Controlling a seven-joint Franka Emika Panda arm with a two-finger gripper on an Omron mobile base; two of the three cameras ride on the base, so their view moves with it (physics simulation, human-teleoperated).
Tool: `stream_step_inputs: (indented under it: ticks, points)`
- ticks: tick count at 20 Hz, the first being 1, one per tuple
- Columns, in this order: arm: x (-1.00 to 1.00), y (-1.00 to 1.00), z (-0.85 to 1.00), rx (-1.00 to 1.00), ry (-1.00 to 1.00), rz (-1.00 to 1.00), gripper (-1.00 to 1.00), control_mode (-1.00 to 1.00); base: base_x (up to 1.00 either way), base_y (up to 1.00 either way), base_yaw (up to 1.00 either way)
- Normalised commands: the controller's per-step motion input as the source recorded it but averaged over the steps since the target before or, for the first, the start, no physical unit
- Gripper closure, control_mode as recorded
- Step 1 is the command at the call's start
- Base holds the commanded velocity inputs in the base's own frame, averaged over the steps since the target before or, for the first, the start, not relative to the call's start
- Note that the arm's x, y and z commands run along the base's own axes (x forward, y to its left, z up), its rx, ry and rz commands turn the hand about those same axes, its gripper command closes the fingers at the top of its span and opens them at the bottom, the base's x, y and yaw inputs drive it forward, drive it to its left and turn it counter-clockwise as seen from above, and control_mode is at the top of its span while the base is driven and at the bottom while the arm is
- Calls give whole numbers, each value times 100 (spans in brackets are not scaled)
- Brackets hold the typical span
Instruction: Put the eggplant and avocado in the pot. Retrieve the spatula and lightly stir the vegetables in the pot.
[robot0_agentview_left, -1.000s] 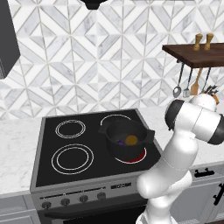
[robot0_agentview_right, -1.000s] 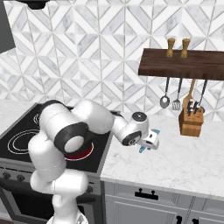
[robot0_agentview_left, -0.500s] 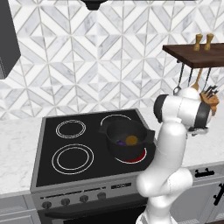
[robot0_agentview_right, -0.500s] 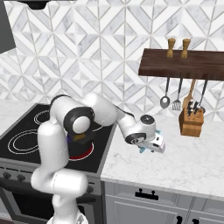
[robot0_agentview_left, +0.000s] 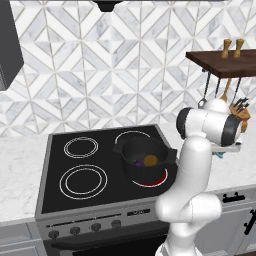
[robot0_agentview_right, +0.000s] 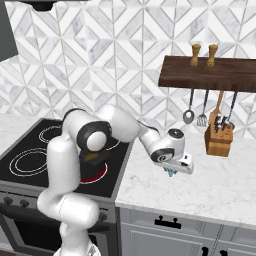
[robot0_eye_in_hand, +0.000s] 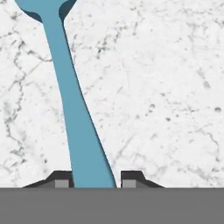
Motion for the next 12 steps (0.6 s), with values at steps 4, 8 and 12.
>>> stream_step_inputs:
  ticks: [4,8,12]
  points:
    - [-17,47,52,1,-1,8,100,-100,0,0,0]
    - [-41,51,100,5,-11,10,100,-100,0,0,0]
    - [-31,66,100,7,-3,9,100,-100,0,0,0]
